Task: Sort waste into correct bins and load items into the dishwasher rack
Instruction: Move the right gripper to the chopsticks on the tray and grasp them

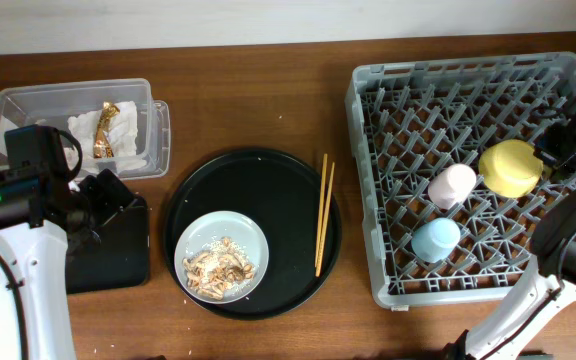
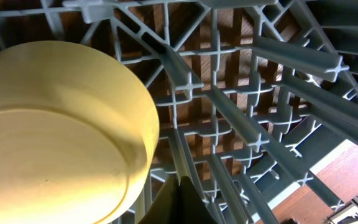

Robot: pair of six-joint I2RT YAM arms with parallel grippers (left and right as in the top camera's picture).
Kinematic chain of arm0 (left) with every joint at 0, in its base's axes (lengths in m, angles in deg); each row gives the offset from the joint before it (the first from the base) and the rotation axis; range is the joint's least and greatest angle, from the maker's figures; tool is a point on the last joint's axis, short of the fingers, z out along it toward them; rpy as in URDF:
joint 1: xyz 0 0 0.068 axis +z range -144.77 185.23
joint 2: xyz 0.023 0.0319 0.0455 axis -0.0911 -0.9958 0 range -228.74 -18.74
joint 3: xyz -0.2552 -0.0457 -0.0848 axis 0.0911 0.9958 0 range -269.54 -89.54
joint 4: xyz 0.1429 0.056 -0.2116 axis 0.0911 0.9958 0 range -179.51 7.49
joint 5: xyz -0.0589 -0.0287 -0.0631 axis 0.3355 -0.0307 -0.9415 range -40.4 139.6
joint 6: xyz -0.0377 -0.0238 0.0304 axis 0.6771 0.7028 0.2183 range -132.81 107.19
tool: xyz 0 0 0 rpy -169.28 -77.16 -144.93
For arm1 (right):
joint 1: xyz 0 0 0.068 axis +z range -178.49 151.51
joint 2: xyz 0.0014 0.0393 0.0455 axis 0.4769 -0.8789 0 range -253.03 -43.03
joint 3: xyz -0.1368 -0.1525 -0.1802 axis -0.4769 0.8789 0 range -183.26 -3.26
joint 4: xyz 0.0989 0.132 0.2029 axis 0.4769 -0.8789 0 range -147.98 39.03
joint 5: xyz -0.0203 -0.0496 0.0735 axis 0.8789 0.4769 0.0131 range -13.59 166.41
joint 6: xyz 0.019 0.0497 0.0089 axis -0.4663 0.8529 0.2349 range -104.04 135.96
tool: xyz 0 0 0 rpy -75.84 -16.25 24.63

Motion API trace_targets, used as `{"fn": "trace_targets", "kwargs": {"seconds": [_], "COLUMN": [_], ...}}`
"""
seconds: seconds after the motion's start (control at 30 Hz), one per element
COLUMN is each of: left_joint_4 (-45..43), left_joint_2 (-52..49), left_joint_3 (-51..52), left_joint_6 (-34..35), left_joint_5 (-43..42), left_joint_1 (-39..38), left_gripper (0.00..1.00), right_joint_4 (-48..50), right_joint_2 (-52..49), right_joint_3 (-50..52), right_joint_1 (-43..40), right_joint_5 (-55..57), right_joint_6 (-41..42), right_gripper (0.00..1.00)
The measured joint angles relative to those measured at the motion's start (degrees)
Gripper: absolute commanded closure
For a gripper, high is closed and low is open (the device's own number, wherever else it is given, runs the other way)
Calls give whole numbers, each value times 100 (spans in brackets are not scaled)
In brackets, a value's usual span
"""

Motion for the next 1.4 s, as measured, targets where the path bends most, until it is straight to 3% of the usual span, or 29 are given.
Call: {"fn": "trace_targets", "kwargs": {"seconds": [0.1,0.23,0.27,0.3,0.4,0.53,0.6,0.63,0.73,0.97,1.4], "left_joint_4": [0,2,2,0,0,0,0,0,-2,0,2], "left_joint_2": [0,0,0,0,0,0,0,0,0,0,0], "left_joint_3": [0,0,0,0,0,0,0,0,0,0,0], "left_joint_6": [0,0,0,0,0,0,0,0,0,0,0], "left_joint_5": [0,0,-2,0,0,0,0,-2,0,0,0], "left_joint_1": [0,0,-2,0,0,0,0,0,0,0,0], "left_gripper": [1,1,1,1,1,1,1,1,1,1,1], "right_joint_4": [-4,-256,-400,-522,-737,-501,-118,151,1049,1443,1327], "right_joint_2": [378,1860,2291,2723,3305,3095,2863,2750,2315,1128,334], "right_joint_3": [0,-26,-57,-105,-168,177,577,811,1521,1864,1991], "right_joint_1": [83,452,654,949,2096,3580,4321,4636,5486,6013,6008], "right_joint_5": [-343,-1613,-1928,-2221,-2675,-2656,-2337,-2131,-1558,-927,-935], "right_joint_6": [-59,-667,-796,-890,-1049,-802,-376,-164,529,1401,1491], "right_gripper": [95,79,60,1,1,3,26,44,61,62,63]}}
